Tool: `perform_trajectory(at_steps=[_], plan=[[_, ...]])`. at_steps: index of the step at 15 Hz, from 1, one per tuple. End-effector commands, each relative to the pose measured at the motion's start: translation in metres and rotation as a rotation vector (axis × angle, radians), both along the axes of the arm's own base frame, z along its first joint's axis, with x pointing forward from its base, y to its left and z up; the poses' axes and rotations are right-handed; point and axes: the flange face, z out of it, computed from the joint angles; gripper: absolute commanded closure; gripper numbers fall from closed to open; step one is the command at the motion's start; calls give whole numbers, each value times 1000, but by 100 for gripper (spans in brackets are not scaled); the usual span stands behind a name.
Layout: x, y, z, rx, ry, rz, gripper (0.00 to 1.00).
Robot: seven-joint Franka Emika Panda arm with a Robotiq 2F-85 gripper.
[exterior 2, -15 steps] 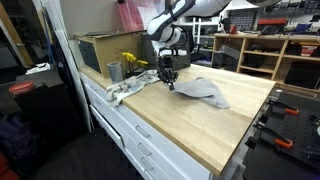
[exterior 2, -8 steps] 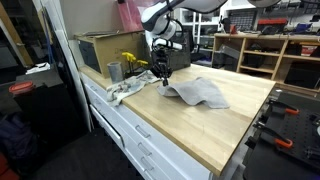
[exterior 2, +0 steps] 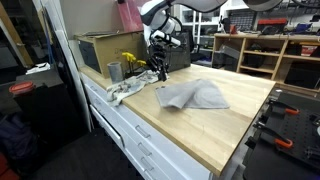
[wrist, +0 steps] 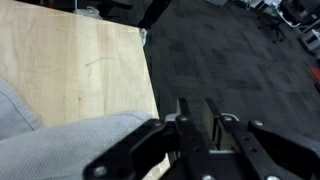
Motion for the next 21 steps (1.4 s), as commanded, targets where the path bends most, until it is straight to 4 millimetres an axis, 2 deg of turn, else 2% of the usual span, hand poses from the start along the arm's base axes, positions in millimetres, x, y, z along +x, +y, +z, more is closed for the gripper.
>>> perform_trajectory(at_steps=[1,4,7,8,11,13,15,17,18,19,21], plan=[[-1,-2,6,62,68,5,45],[6,-13,3,9,30,-18,23],[20,-52,-19,-147,-78,-52,1],[24,-70,-29,-197,-113,-64,0],[38,-127,-61,-358,-209,-144,0],[44,-157,-79,-423,-242,-219,0],[45,-178,-96,-452,-259,-272,0],[46,-188,-109,-474,-272,-295,0],[47,-189,-114,-485,-288,-300,25],[48,-188,-117,-493,-302,-303,26],[50,-183,-124,-510,-333,-298,42]])
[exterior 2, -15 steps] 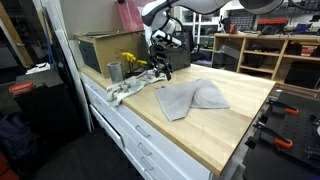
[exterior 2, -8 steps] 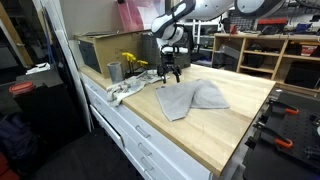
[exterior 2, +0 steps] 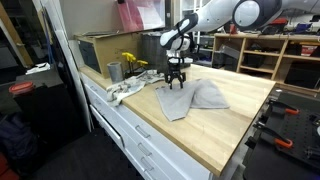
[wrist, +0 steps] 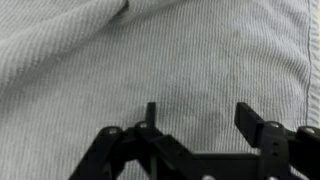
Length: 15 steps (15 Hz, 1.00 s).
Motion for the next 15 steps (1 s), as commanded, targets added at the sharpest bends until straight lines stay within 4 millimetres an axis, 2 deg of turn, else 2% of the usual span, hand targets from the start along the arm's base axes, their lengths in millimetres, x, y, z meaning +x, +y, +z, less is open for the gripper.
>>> perform_trajectory(at_steps=[1,5,8,11,15], plan=[[7,9,-5,-62,-39,-10,51],[8,13,-10,-102,-50,0,79],[13,25,-5,-123,-85,21,99],[22,30,0,-180,-138,46,98],[36,27,7,-288,-250,76,99]])
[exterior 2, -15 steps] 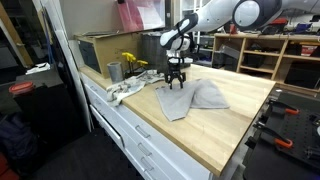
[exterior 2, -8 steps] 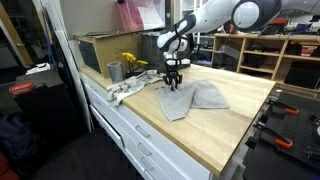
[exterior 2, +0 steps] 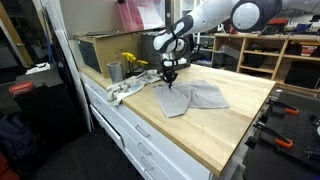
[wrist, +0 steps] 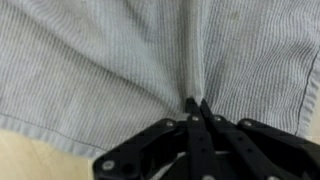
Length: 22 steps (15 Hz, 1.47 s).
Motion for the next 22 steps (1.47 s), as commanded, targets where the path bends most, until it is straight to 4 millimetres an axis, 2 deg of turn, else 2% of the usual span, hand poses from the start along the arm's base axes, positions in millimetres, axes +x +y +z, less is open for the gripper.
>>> perform_trajectory(at_steps=[1,3,4,6,8,12,15,19,22], plan=[[11,-9,-7,-122,-105,-1,99],[14,-16,-2,-145,-144,-30,99],[15,-20,0,-151,-156,-44,72],[13,-32,4,-161,-174,-70,65],[5,-49,9,-172,-161,-80,49],[-35,-97,27,-164,-42,-114,18],[-61,-130,47,-137,-29,-151,1],[-101,-166,83,-117,12,-188,0],[-122,-193,83,-104,50,-252,0]])
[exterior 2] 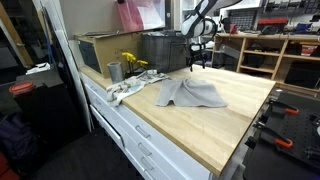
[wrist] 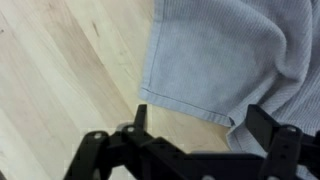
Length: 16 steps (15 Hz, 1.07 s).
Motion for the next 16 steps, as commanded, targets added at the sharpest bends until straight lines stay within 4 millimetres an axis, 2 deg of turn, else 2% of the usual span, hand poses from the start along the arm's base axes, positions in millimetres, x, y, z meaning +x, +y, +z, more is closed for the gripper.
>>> perform_trajectory(at_steps=[1,3,5,8,10,11,12,16], plan=[[-37,-24,1,18,54,-81,0],[-49,-41,-19,43,91,-135,0],[-60,-48,-43,81,122,-163,0],[-68,-50,-79,132,152,-183,0],[-69,-47,-93,168,153,-203,0],[-68,-46,-96,178,144,-213,16],[-67,-45,-97,185,137,-218,26],[-62,-53,-88,186,111,-242,57]])
